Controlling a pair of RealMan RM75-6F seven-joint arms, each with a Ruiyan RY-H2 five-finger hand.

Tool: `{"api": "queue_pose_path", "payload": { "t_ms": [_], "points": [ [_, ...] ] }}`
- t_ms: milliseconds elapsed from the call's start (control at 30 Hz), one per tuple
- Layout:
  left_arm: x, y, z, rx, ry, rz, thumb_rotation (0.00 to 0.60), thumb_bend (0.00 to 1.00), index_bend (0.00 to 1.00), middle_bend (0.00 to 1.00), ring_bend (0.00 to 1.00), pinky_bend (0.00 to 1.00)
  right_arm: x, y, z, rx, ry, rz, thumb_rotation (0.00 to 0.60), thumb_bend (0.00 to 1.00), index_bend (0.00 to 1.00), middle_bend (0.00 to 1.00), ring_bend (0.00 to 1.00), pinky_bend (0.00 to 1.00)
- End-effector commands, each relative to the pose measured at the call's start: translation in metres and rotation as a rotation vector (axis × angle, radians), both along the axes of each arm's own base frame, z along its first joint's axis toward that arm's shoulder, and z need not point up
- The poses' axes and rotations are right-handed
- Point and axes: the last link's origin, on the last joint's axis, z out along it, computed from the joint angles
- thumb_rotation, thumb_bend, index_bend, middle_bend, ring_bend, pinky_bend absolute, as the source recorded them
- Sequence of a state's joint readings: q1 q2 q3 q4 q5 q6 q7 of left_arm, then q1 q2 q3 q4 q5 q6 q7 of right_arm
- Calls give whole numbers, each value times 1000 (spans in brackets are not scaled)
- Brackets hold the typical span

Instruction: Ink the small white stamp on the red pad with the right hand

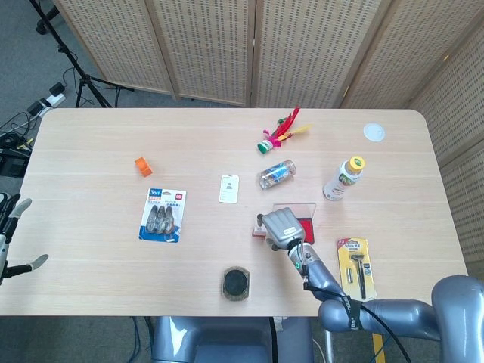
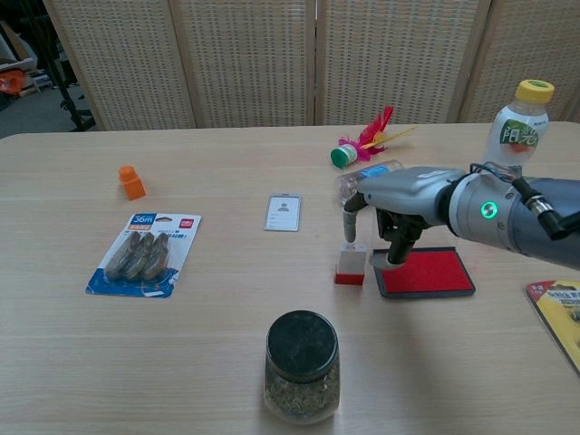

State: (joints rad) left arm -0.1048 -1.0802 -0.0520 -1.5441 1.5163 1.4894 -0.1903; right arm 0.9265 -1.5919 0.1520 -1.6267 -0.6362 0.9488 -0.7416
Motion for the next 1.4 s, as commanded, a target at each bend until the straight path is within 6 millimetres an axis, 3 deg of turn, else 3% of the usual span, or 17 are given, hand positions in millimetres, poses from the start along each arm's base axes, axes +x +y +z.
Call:
{"api": "queue_pose_path", "payload": {
  "t_ms": [33,700,1000,1400],
  "points": [
    [0,0,0,0,0,0,600,0,0,0,0,0,0,-2,-3,-5,3,-9,600,414,350,968,1000,1000],
    [-2,1,1,1,-11,10,600,0,0,0,0,0,-2,-7,-14,-11,-9,-42,600,402,367,968,1000,1000],
    [-3,2,2,-1,-16,16,600,0,0,0,0,0,-1,-11,-19,-26,-6,-42,600,311,370,964,1000,1000],
    [-3,2,3,-6,-18,19,600,0,0,0,0,0,-2,-16,-20,-44,-9,-45,600,351,391,963,1000,1000]
  ]
}}
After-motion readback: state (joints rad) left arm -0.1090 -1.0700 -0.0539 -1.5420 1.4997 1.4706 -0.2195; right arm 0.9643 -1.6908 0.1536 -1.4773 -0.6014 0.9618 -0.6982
